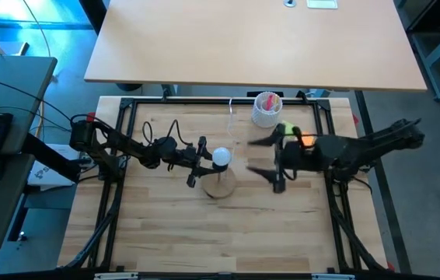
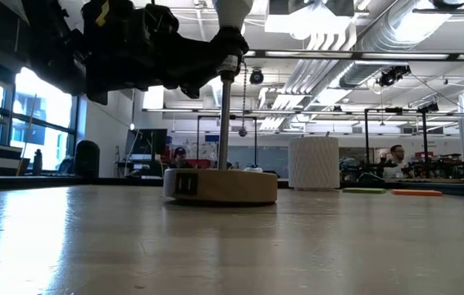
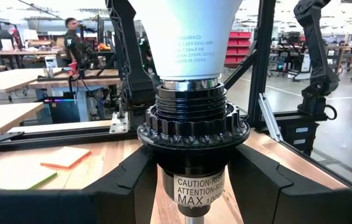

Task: Screw lightbulb
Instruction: Insert the light bulb into the lamp

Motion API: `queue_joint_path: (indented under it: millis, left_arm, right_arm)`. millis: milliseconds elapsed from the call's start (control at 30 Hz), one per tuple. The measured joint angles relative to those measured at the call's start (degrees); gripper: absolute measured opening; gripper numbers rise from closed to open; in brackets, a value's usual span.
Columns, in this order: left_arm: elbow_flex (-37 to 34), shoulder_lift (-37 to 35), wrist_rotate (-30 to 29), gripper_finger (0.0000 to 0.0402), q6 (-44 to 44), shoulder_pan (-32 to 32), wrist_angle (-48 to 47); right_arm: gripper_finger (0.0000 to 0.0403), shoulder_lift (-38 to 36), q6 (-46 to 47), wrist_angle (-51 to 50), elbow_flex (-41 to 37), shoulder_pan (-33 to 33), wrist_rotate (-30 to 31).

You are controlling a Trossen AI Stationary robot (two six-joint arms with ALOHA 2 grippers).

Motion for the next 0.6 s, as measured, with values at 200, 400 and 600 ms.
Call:
queue_joint_path:
  millis: [200,400,600]
  left_arm:
    - [0.00,0.00,0.01,0.0159,-0.19,0.00,0.02]
    - [0.00,-0.02,0.03,0.0159,-0.24,0.00,-0.11]
    - [0.00,-0.02,0.13,0.0159,-0.27,0.23,-0.07]
  right_arm:
    - [0.0314,2.13,1.60,9.39,-6.54,-0.82,-15.58]
    - [0.0314,2.41,-2.03,15.63,-10.74,-2.33,-12.17]
    - [0.0314,2.32,-0.71,13.02,-11.01,-4.06,0.77]
